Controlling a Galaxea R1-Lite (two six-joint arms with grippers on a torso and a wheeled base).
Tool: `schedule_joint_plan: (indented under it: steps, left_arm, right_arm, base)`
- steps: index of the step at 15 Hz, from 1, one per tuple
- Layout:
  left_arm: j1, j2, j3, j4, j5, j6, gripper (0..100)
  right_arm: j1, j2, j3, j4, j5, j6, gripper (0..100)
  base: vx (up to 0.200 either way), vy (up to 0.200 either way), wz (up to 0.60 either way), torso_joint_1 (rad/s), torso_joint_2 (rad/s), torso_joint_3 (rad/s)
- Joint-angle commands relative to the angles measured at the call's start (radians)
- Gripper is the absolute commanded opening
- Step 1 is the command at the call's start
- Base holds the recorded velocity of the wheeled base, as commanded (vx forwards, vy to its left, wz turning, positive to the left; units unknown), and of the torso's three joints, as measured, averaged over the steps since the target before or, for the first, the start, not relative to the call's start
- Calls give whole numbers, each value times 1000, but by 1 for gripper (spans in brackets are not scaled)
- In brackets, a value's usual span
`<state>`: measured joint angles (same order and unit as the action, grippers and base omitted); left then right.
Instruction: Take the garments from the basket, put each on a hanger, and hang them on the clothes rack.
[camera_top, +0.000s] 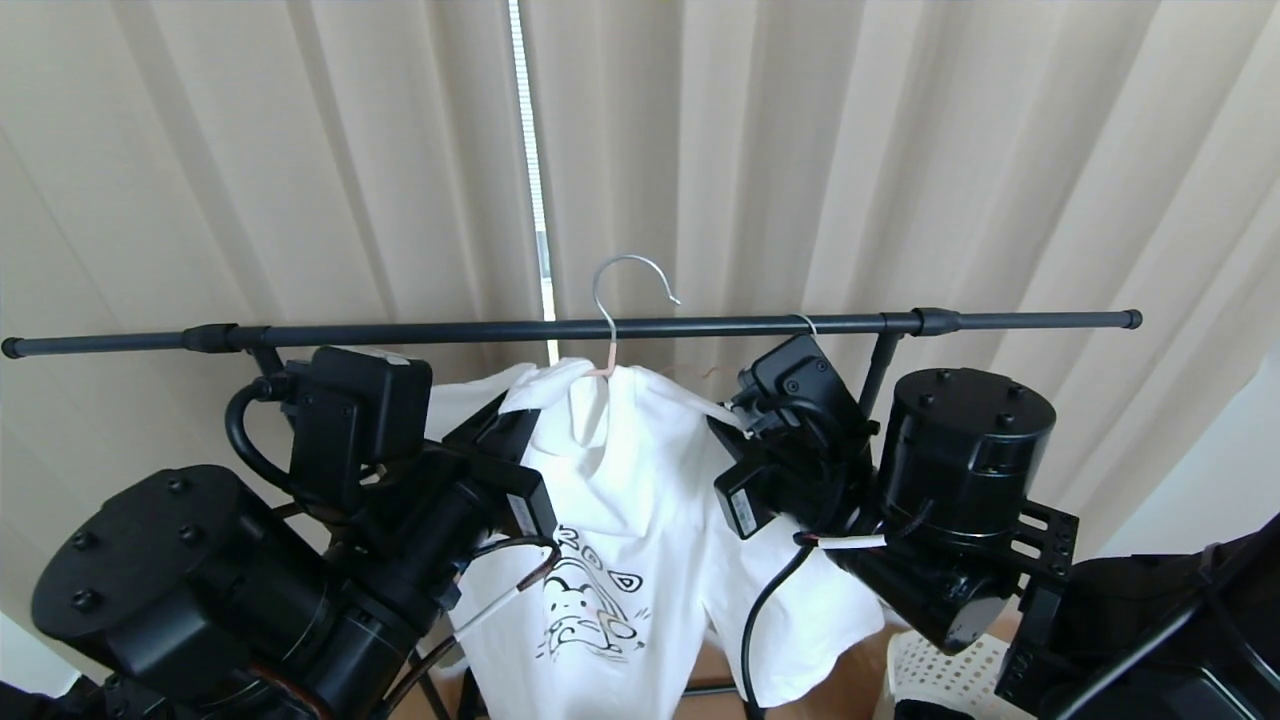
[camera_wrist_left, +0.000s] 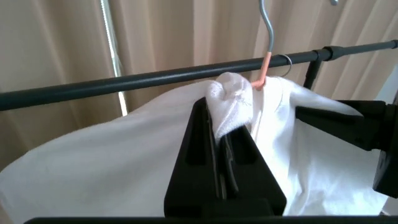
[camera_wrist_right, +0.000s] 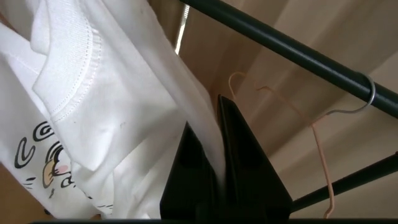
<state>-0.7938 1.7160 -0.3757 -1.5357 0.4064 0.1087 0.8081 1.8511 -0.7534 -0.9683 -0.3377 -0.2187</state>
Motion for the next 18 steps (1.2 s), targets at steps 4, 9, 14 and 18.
schedule_joint_plan:
  steps: [4, 9, 14, 18]
  left_arm:
    - [-25, 8, 8, 2, -17, 22, 0]
    - [-22, 30, 18, 5, -17, 51, 0]
    - [-15, 37, 14, 5, -17, 91, 100]
    - [-18, 33, 15, -4, -23, 89, 100]
  right_arm:
    - [0, 5, -26, -1, -1, 25, 0]
    - [0, 5, -47, -3, -1, 56, 0]
    - [0, 4, -35, -50, -1, 65, 0]
    - [-1, -1, -35, -50, -1, 65, 0]
  base:
    - [0, 0, 0, 0, 0, 0]
    - [0, 0, 0, 0, 0, 0]
    - [0, 0, 0, 0, 0, 0]
    - [0, 0, 0, 0, 0, 0]
